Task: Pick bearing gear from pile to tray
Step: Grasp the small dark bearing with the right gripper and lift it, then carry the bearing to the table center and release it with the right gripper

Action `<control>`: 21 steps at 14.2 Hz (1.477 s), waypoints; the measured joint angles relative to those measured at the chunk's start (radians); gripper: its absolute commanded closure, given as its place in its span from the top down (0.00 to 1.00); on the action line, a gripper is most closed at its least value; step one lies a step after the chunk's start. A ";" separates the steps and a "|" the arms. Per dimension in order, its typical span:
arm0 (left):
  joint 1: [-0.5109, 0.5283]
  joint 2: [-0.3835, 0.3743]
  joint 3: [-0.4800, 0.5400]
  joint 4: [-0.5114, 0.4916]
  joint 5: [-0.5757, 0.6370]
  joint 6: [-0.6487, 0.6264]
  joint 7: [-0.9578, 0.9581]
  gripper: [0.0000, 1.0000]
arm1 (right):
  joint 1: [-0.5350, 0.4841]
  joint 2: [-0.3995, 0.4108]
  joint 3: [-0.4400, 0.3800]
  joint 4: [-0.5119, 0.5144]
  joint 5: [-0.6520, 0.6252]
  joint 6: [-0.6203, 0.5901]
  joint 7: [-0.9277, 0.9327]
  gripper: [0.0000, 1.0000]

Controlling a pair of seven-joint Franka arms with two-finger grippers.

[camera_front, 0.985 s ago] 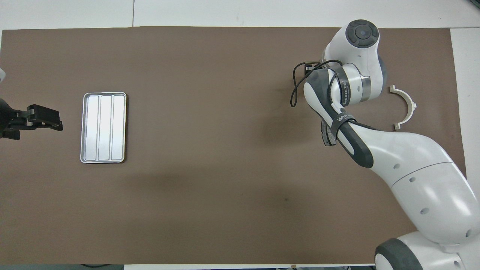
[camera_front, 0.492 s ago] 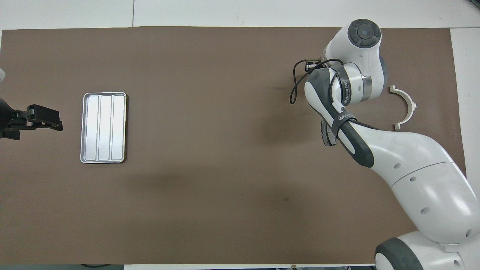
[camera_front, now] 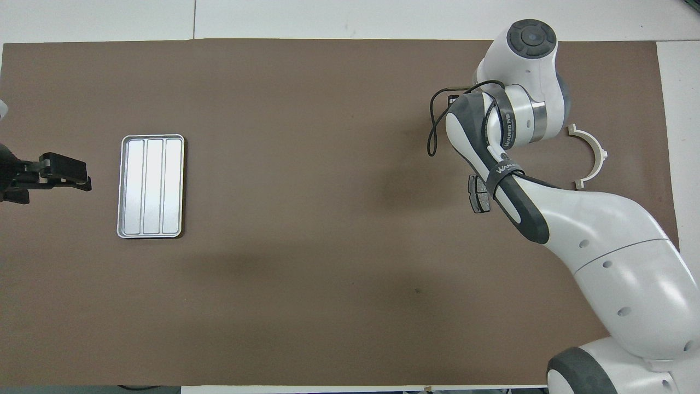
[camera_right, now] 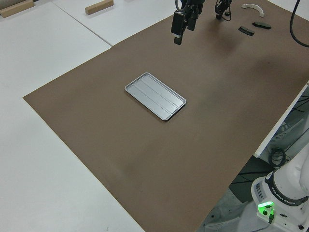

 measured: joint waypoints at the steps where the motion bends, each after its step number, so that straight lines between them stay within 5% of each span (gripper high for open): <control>1: 0.000 0.000 0.000 0.000 0.000 0.000 0.000 1.00 | 0.003 -0.008 0.001 0.033 0.000 -0.063 0.000 0.00; 5: 0.000 0.000 0.000 0.000 0.000 0.000 0.000 1.00 | 0.050 -0.123 0.010 0.092 0.002 -0.287 0.016 0.00; 10: 0.000 0.000 0.000 0.000 0.000 0.000 0.000 1.00 | 0.231 -0.235 0.029 0.091 0.065 -0.422 0.427 0.00; 17: 0.000 0.000 0.000 0.000 0.000 0.000 0.000 1.00 | 0.470 -0.233 0.032 0.069 0.120 -0.260 0.926 0.00; 21: 0.000 0.000 0.000 -0.002 0.000 -0.004 0.001 1.00 | 0.557 -0.113 0.030 0.008 0.030 -0.052 1.070 0.00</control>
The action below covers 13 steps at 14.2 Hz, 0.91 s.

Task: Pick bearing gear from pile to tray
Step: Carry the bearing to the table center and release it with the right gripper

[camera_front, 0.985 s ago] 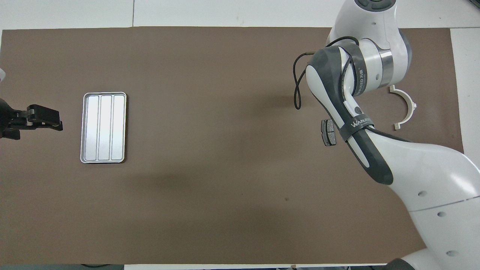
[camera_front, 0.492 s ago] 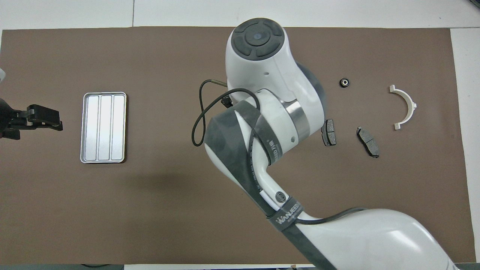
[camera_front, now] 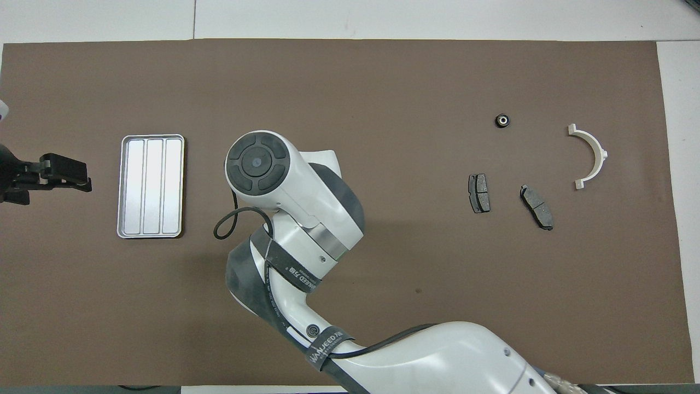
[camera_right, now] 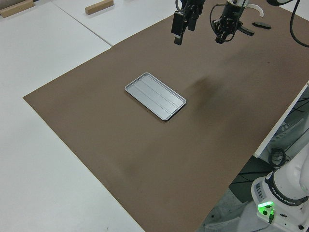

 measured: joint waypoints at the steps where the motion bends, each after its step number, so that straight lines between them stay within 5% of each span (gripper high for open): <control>1: 0.000 0.000 -0.001 0.000 0.000 0.001 0.000 1.00 | 0.008 0.041 -0.001 -0.004 -0.010 0.048 0.012 0.00; 10: -0.001 -0.001 -0.009 -0.009 0.000 0.001 0.000 1.00 | 0.011 0.124 -0.011 -0.055 -0.060 0.206 0.025 0.00; 11: -0.005 -0.002 -0.012 -0.015 0.000 0.004 0.000 1.00 | 0.011 0.124 -0.011 -0.055 -0.061 0.206 0.025 0.69; 12: -0.009 -0.002 -0.016 -0.018 0.000 0.007 0.000 1.00 | 0.011 0.124 -0.011 -0.055 -0.061 0.205 0.026 1.00; 13: -0.012 -0.002 -0.020 -0.020 -0.001 0.007 0.000 1.00 | 0.011 0.124 -0.011 -0.055 -0.061 0.203 0.026 1.00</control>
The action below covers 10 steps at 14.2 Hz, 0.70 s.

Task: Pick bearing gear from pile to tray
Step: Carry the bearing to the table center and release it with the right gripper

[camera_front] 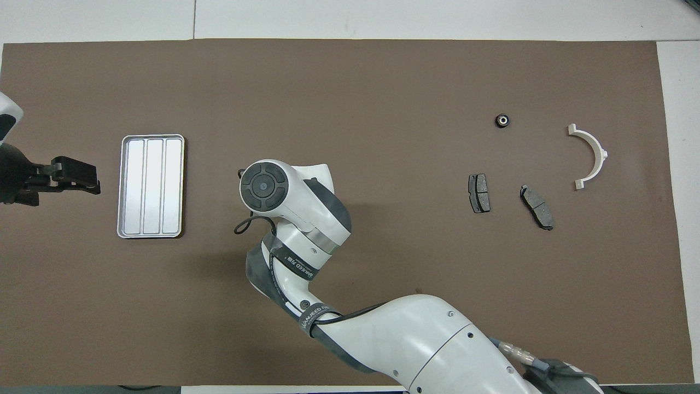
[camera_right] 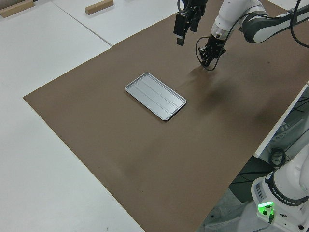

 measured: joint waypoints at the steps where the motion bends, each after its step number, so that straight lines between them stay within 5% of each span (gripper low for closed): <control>1: -0.004 0.000 -0.001 -0.003 0.000 0.000 0.000 1.00 | 0.000 0.000 0.000 0.001 0.000 -0.009 0.001 1.00; 6: -0.009 0.000 -0.003 -0.032 -0.005 0.013 -0.005 1.00 | -0.063 -0.018 -0.009 0.097 0.003 -0.212 -0.070 1.00; 10: -0.091 0.035 -0.004 -0.097 -0.021 0.132 -0.146 1.00 | -0.203 -0.130 -0.011 0.163 0.051 -0.364 -0.390 1.00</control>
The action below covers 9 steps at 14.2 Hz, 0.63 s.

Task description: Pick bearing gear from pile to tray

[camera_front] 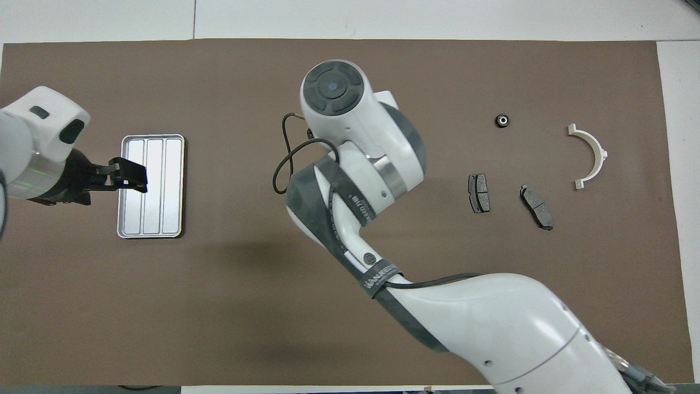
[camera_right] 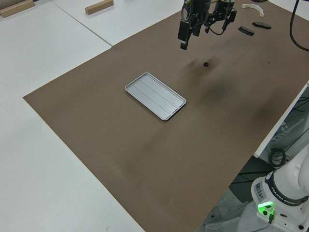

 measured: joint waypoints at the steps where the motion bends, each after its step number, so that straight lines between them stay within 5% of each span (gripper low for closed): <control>1: -0.049 0.030 -0.001 -0.014 -0.001 0.049 -0.078 1.00 | -0.042 -0.032 0.000 0.000 0.006 -0.032 -0.098 1.00; 9: -0.337 0.345 -0.007 0.001 -0.032 0.383 -0.634 0.97 | -0.364 -0.078 -0.001 -0.050 0.025 -0.074 -0.773 1.00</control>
